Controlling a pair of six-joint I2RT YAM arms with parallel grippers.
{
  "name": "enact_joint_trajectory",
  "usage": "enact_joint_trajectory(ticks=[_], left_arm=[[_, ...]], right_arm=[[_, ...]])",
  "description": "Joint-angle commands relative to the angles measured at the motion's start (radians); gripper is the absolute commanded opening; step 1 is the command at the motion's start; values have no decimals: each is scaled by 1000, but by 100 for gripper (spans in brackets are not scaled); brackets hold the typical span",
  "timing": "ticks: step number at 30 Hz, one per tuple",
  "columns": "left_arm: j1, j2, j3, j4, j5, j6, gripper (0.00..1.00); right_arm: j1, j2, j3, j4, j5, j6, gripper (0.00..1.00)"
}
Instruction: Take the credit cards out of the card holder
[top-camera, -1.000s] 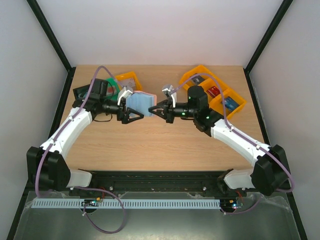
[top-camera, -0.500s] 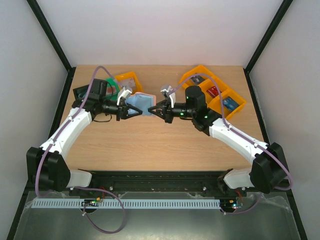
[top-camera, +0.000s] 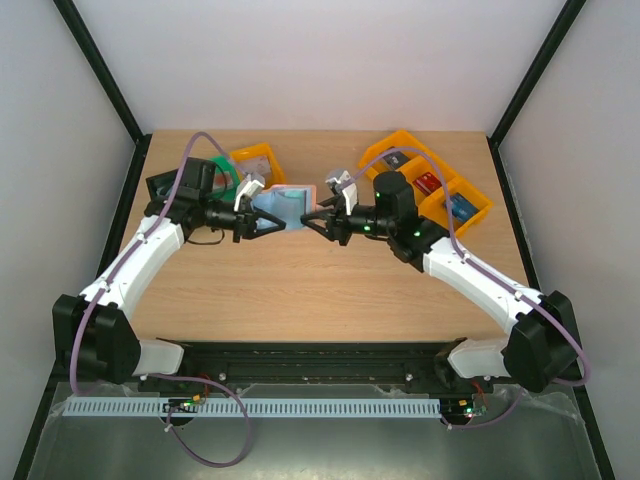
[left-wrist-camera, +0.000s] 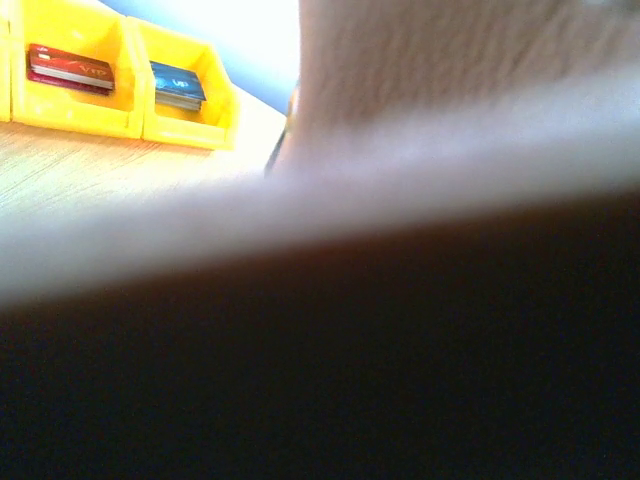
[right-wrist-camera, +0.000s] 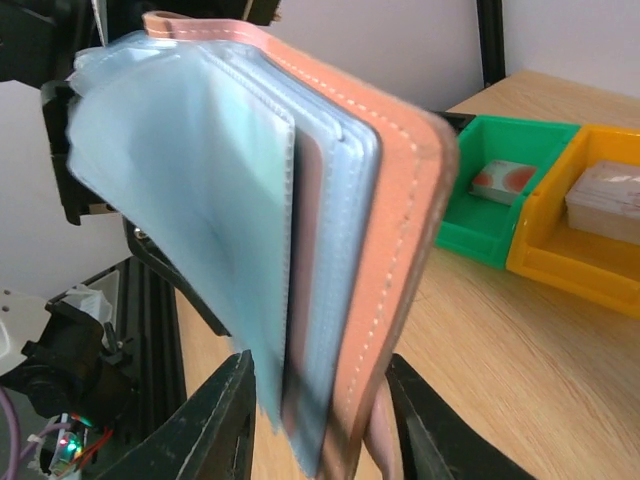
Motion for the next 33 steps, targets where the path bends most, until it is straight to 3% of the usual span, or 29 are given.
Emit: enact_joint_trajectory(ticks=[1, 9, 19, 24, 27, 33], left_arm=[[7, -24, -5, -15, 61, 55, 2], [1, -25, 1, -60, 59, 120, 2], [-18, -15, 5, -62, 38, 123, 2], [-23, -14, 5, -73, 42, 140, 2], [-28, -12, 6, -93, 43, 170, 2], [-31, -10, 13, -111, 52, 185, 2]], right_arm=[[-9, -22, 27, -35, 36, -30, 34], [-40, -32, 47, -57, 57, -35, 43], [-38, -1, 39, 49, -115, 42, 55], [-38, 4, 40, 68, -94, 63, 55], [-36, 20, 33, 136, -118, 121, 46], [-26, 50, 36, 148, -156, 138, 4]])
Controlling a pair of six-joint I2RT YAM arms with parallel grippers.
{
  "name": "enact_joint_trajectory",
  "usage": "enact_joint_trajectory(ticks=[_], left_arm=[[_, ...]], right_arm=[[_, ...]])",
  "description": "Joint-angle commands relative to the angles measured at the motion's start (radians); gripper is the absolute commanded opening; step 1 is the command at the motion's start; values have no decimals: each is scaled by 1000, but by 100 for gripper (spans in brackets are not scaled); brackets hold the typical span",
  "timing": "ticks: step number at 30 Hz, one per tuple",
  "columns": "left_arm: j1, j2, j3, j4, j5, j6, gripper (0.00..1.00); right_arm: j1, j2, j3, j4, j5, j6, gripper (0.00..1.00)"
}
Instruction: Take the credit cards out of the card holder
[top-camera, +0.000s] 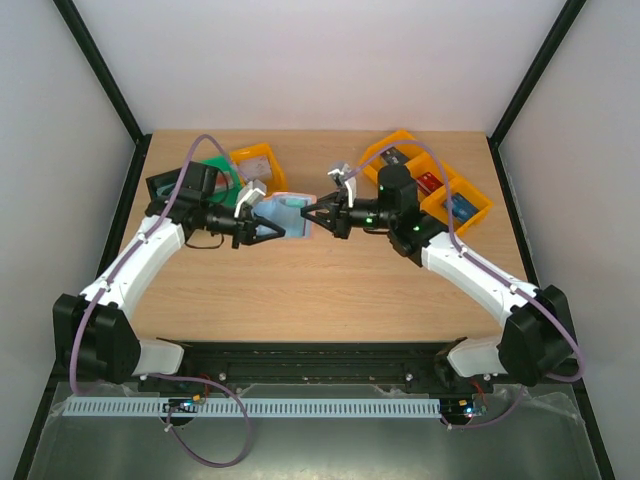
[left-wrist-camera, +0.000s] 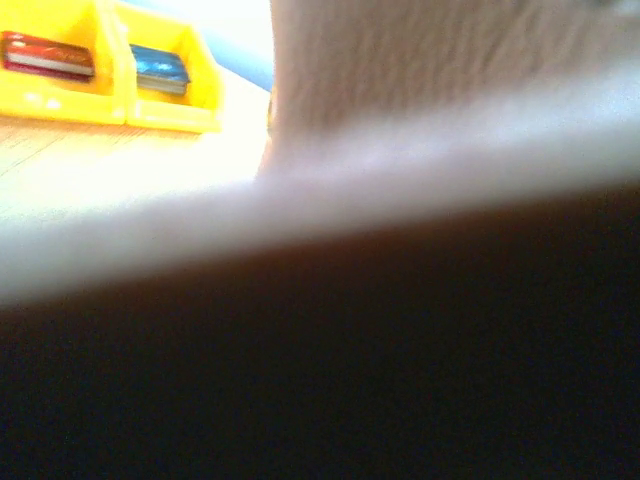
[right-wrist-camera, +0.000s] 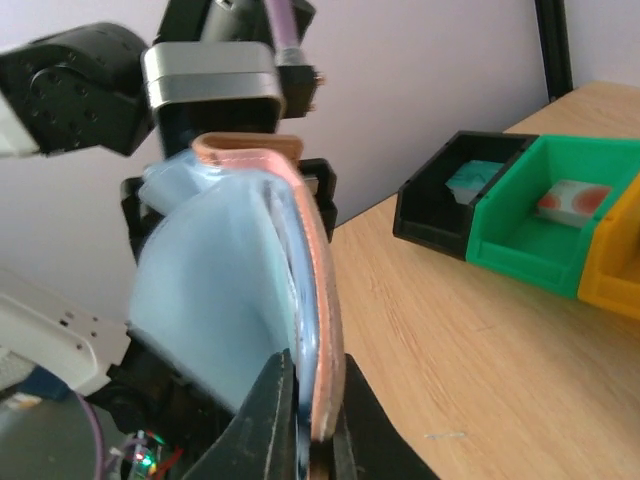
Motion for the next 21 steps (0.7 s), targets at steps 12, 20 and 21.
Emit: enact_joint_trajectory(ticks=[12, 20, 21], left_arm=[[62, -23, -52, 272, -449, -306, 87], [76, -29, -64, 296, -427, -337, 82], [76, -30, -64, 297, -403, -336, 80]], right_arm=[[-16, 147, 187, -408, 766, 52, 2], [71, 280, 287, -569, 1166, 42, 1], [80, 288, 294, -571, 1166, 40, 1]])
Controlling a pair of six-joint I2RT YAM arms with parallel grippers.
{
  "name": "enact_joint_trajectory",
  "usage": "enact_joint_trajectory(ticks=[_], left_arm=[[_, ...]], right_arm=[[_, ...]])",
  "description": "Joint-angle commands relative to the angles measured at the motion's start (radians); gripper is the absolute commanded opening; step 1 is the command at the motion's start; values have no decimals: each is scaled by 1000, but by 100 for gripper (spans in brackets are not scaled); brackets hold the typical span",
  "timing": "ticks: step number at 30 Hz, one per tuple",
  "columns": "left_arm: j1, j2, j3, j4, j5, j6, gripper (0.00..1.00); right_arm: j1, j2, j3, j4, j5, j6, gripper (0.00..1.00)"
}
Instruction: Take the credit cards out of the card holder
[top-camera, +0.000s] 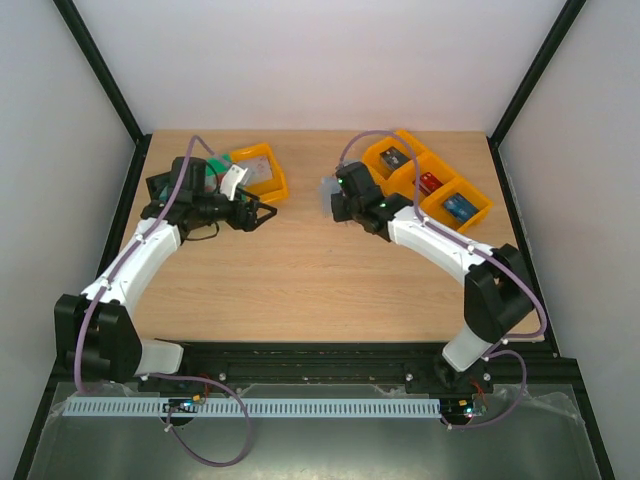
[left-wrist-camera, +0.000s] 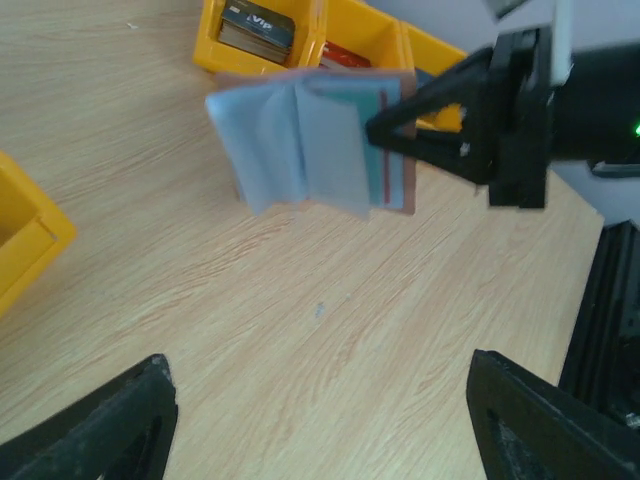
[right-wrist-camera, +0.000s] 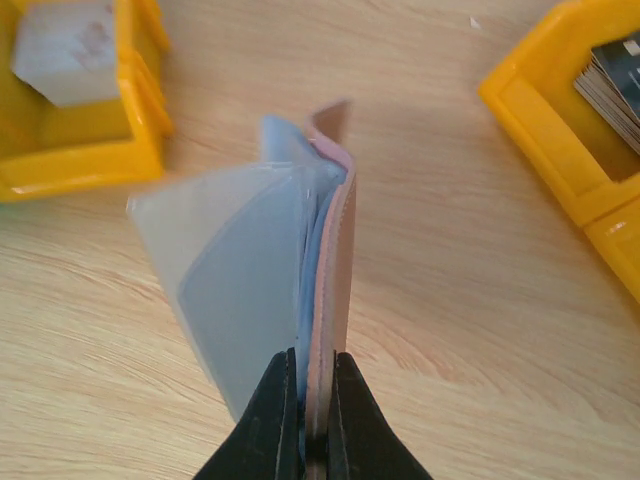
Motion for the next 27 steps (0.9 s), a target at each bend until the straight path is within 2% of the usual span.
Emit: enact_joint_trajectory(ticks=[1, 5, 8, 12, 17, 20, 23, 27], left_arm=[[-3, -30, -9, 38, 56, -28, 77], [-22, -31, -8, 32, 160, -20, 62], [-40, -26, -3, 32, 242, -20, 54], [-74, -10, 0, 53, 292, -55, 47], [-76, 0, -14, 114, 304, -130, 46], [-73, -5, -18, 98, 226, -115, 51], [-52, -15, -4, 58, 92, -80, 69], [14, -49, -3, 40, 104, -59, 79]], right_arm=[[57, 21, 68, -94, 178, 0, 2], [63, 22, 64, -40, -8, 14, 2], [77, 46, 91, -61, 8, 18, 2], [77, 52, 98, -16, -185, 32, 2], [78, 23, 77, 50, -356, 18, 2], [73, 4, 66, 77, -490, -10, 2], [53, -39, 22, 168, -664, -19, 2], [13, -84, -30, 220, -746, -15, 2]])
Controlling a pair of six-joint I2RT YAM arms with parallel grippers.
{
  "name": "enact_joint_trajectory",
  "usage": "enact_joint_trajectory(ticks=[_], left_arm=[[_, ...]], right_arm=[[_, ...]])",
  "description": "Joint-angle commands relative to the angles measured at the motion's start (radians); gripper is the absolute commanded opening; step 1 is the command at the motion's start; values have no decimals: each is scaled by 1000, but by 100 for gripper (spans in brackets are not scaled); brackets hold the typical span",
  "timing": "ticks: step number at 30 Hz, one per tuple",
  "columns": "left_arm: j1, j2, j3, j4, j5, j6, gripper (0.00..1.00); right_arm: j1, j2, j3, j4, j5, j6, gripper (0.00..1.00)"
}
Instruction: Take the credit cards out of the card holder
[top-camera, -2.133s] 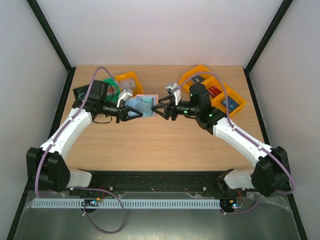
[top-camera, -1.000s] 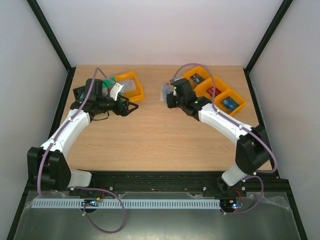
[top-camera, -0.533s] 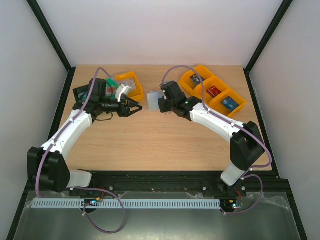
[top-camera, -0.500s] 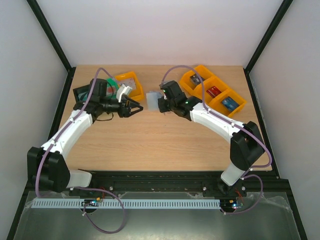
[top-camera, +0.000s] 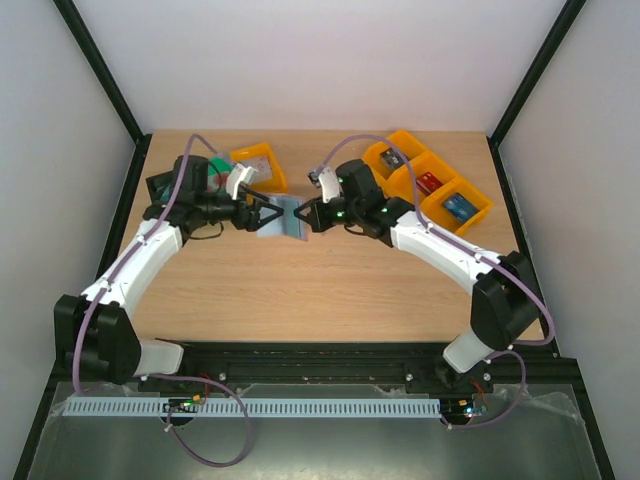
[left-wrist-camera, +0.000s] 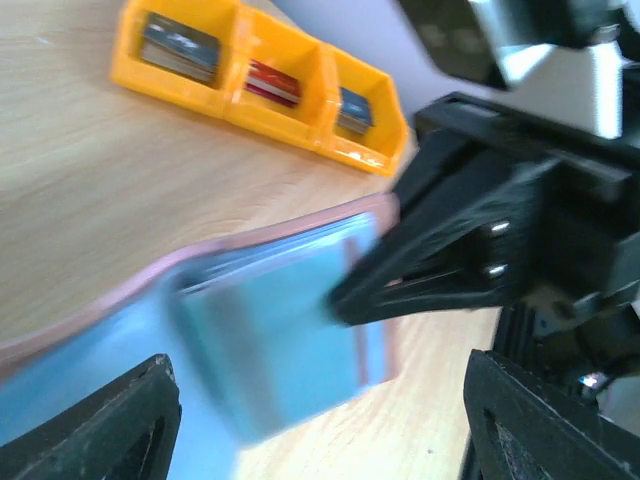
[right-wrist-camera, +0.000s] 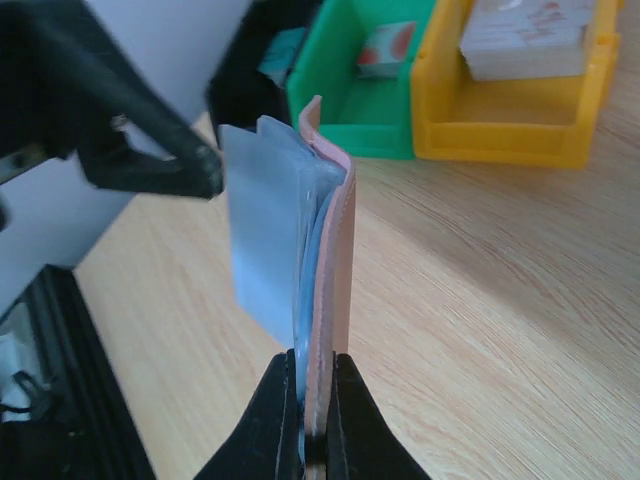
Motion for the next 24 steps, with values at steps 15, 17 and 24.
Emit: enact_joint_trajectory(ticks=[15, 17, 24], left_arm=[[59, -84, 34, -103, 164, 109, 65], [57, -91, 30, -87, 227, 89, 61], [29, -69, 12, -13, 227, -14, 57]], right_arm=[[-96, -128, -98, 228, -347, 7, 1], [-96, -128, -109, 263, -390, 20, 2], [-96, -113, -126, 400, -504, 79, 2]])
